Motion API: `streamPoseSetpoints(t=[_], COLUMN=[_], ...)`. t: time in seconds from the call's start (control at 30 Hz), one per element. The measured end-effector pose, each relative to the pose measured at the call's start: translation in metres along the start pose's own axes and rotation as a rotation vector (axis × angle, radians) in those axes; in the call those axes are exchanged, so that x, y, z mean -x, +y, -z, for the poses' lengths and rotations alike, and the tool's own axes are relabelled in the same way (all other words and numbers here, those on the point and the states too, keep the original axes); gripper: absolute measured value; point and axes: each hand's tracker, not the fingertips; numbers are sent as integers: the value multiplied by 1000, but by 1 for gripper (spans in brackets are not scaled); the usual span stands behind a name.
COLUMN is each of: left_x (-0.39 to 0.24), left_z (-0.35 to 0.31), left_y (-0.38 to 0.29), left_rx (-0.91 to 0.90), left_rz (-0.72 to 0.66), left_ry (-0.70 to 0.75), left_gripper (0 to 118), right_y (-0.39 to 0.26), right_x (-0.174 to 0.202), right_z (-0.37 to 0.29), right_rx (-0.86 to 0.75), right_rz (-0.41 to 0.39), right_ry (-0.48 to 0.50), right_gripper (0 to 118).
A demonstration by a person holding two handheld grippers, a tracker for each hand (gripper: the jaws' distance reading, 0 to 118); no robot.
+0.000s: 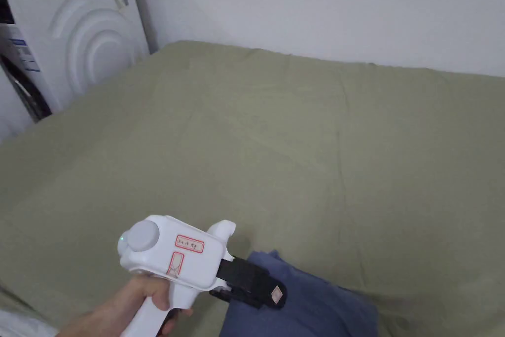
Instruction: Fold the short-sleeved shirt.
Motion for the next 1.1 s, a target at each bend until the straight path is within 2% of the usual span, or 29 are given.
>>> streamPoseSetpoints(t=[0.07,0.1,0.27,0.33,0.47,0.5,0.53,0.57,0.63,0.67,0.7,0.8,0.83,0.87,0.9,0.93,0.97,1.0,1.03,1.07,1.1], left_x=[30,45,114,122,138,139,138,136,127,121,115,89,76,66,53,37,19,6,-15,-38,-55], left_z=[-45,-66,-142,-153,-156,-156,-155,-156,-157,-185,-192,-184,-183,-173,-167,-161,-153,-145,-125,-108,-94], left_y=[14,23,64,72,83,84,88,88,88,89,89,81,72,68,63,57,51,49,42,37,35], left_rx=[-13,-28,-12,-24,-28,-15,-12,-14,-23,-278,-326,-333,-177,-175,-199,-241,-274,-325,-313,-394,-388], left_rz=[-30,-36,-86,-142,-157,-150,-132,-118,-112,-153,-161,-85,-16,-6,4,22,23,27,79,136,172], left_ry=[62,81,177,178,164,177,205,228,236,218,201,345,393,416,455,460,465,440,456,506,493], left_gripper=[33,33,33,33,35,45,87,118,115,115,115,118,118,118,115,100,64,0,0,0,0], right_y=[0,1,3,4,7,5,4,5,5,6,6,11,14,17,20,24,28,31,35,38,43], right_x=[7,6,7,10,9,12,14,15,17,19,21,25,28,32,30,34,41,49,57,67,75], right_z=[7,7,17,25,29,31,33,35,33,33,32,22,19,15,4,-5,-11,-16,-24,-28,-30], right_rx=[-5,-5,-2,2,9,6,9,10,8,8,5,-18,-40,-48,-68,-101,-136,-158,-205,-249,-259], right_rz=[-2,-2,0,1,2,-4,-1,2,0,-3,-10,-29,-47,-64,-85,-118,-158,-201,-264,-319,-354], right_ry=[4,63,20,13,23,18,21,21,22,22,20,31,31,28,25,-9,-42,-85,-170,-267,-346], right_gripper=[1,1,1,1,1,1,1,1,1,1,1,1,1,1,1,1,1,1,1,1,1])
